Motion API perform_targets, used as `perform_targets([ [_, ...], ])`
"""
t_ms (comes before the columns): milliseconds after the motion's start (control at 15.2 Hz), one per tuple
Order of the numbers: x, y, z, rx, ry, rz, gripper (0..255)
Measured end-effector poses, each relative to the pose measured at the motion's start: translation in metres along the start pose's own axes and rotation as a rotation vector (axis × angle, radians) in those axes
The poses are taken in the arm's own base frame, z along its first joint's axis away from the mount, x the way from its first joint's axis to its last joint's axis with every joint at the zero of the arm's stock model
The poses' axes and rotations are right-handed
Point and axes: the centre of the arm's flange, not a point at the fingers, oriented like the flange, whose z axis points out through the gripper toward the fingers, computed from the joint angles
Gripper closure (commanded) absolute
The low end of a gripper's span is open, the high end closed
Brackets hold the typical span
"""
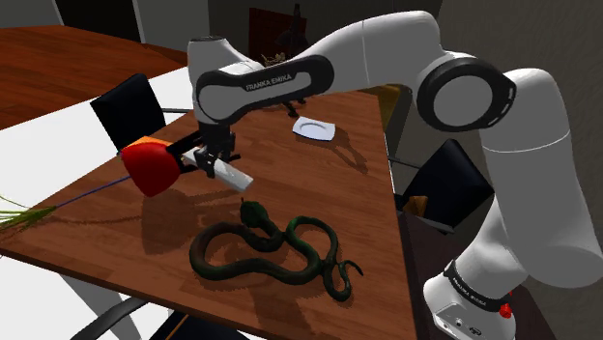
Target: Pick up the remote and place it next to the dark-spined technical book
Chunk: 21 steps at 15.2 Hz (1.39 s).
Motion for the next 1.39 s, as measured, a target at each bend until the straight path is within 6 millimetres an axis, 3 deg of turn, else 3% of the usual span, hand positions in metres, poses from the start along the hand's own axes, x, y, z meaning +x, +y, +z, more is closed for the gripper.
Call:
perform_targets([
  [330, 0.051, -0.025, 0.004, -0.001, 0.000, 0.000, 255],
  [1386, 0.057, -0.026, 0.071, -0.002, 0.012, 0.004, 255],
])
